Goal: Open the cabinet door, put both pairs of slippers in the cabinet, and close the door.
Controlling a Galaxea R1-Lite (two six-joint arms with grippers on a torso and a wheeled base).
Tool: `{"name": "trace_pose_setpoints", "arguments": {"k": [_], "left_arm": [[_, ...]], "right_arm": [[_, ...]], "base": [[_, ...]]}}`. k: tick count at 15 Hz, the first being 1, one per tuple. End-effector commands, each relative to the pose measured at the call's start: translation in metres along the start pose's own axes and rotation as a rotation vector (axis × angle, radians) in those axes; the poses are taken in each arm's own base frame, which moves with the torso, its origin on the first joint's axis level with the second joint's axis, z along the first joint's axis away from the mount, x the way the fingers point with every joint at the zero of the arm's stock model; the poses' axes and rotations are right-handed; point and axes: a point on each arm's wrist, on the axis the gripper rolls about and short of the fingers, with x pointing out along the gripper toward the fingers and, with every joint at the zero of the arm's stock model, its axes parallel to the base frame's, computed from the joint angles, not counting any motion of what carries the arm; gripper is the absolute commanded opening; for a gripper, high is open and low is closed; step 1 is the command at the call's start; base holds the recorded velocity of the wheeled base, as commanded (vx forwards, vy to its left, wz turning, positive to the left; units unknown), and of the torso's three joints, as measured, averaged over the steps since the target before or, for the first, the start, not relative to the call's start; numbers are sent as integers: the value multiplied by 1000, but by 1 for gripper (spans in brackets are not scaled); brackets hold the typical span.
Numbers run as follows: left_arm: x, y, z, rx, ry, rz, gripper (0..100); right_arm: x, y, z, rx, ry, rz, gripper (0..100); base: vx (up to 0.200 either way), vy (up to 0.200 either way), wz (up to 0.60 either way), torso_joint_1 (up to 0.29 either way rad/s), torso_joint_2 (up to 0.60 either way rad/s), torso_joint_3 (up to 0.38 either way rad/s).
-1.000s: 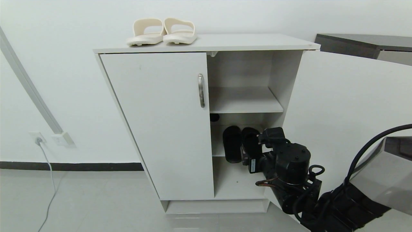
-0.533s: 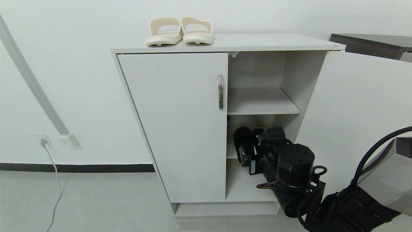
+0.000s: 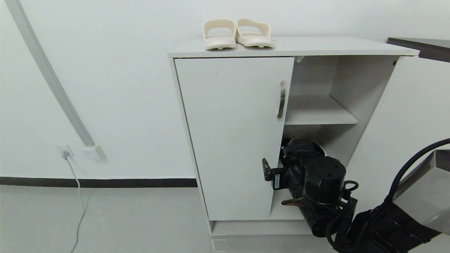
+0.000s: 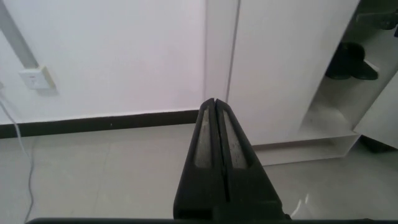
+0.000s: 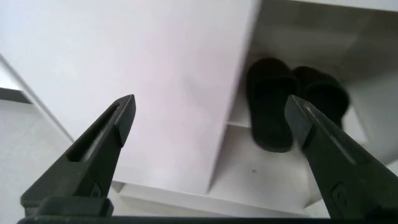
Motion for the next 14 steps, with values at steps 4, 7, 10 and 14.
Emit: {"name": "trace_pose_setpoints", "arguments": {"k": [4,7,10,14], "left_arm": [[0,0,0,0,0,1,0],[0,0,0,0,0,-1,0],[0,0,0,0,0,-1,0],[0,0,0,0,0,-1,0]], "right_arm": [[1,0,1,3,-3,-7,100],[1,-1,0,8,-12,-8,100],[0,-3,-3,-24,-4,-7,100],[-1,-2,-5,-23,-5,-2,100]], "base": [[0,150,0,5,3,4],[0,0,0,0,0,0],[0,0,0,0,0,0],[0,0,0,0,0,0]]}}
